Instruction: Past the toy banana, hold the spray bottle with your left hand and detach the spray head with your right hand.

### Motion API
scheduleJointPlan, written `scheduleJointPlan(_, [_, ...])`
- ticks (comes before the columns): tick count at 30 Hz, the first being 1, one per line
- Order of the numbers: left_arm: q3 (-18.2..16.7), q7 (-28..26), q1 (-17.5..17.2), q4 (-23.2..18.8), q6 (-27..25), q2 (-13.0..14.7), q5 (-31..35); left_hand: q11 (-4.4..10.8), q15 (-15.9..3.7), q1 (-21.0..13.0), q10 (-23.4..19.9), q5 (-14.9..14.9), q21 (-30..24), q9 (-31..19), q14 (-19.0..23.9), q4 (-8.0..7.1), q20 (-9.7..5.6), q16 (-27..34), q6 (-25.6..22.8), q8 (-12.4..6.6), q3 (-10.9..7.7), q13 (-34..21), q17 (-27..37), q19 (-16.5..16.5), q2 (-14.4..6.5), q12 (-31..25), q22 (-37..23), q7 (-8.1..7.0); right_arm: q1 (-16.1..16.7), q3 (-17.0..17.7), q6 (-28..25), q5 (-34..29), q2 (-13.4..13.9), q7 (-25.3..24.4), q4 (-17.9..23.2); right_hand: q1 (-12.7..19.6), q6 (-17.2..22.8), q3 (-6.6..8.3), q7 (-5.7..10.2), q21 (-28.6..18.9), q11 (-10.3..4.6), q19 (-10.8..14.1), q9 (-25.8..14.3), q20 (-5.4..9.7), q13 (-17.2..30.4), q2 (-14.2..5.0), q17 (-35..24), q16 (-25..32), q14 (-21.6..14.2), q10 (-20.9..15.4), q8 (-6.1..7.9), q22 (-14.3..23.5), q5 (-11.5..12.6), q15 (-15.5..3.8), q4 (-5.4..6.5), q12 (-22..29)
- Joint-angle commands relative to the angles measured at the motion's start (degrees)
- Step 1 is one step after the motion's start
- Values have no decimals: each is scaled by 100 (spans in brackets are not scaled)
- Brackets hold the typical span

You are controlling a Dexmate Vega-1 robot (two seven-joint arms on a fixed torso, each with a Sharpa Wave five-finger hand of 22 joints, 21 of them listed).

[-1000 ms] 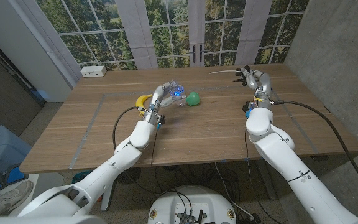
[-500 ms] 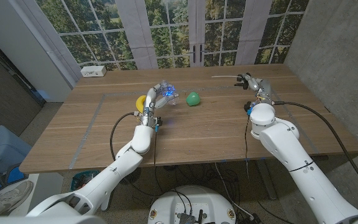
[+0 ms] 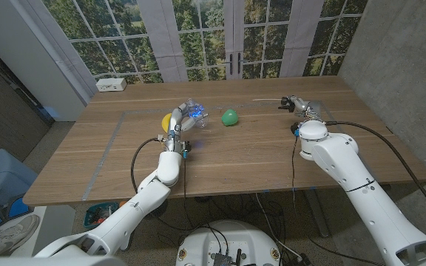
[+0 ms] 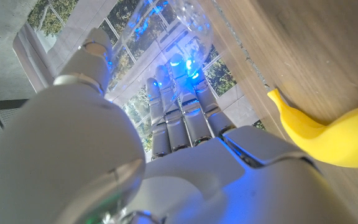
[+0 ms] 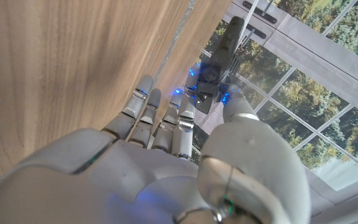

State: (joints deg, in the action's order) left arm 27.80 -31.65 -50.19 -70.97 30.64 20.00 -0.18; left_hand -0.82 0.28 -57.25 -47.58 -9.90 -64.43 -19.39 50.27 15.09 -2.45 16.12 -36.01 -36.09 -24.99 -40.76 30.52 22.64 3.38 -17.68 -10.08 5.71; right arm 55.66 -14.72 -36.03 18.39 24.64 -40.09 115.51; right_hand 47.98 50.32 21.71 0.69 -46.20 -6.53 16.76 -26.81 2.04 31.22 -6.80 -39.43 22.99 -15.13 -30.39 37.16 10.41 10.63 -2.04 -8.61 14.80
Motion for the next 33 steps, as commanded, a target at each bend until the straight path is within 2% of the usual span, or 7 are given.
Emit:
scheduleJointPlan(1, [50,-35,-73,109,16,33,-57,1240,-1405,-995,-1311,3,-15,2,694,-524,-505,-19,-988,-2,-496,-23,2,-33,-1160,8,-2,-920,-225,-173,-801,933,140,-361,-261,422,-12,61,-30,-43,40,-24,-10,8,29,-320,-14,45,24,3,-12,10,-19,-489,-1,-6])
scheduleJointPlan(14, [130,54,-71,228,-46,60,-156,1248,-1411,-1014,-1348,8,-42,53,592,-494,-501,-129,-1033,15,-486,52,-112,5,-1109,88,-10,-894,-425,-226,-1097,1333,158,-450,-512,504,-54,82,-89,-53,60,-47,44,-20,53,-315,-31,65,47,43,-52,10,-41,-421,-33,-24])
scheduleJointPlan(27, [222,163,-61,204,-311,134,-202,1245,-1400,-1017,-1394,4,-50,129,410,-497,-535,-399,-1067,61,-558,139,-463,7,-1073,180,-1,-851,-584,-236,-1294,1723,201,-469,-721,583,-178,100,-148,-62,206,-96,120,-78,38,-319,-63,86,101,147,-138,10,-44,-321,-38,-88])
scheduleJointPlan(33, [241,153,-50,181,-402,156,-210,1248,-1417,-1061,-1337,-24,-22,176,360,-448,-554,-473,-1053,126,-577,258,-656,-25,-975,285,11,-822,-697,-313,-1431,1825,267,-465,-782,638,-383,112,-161,-66,297,-133,170,-108,24,-307,-78,87,150,240,-247,10,-16,-266,-52,-135])
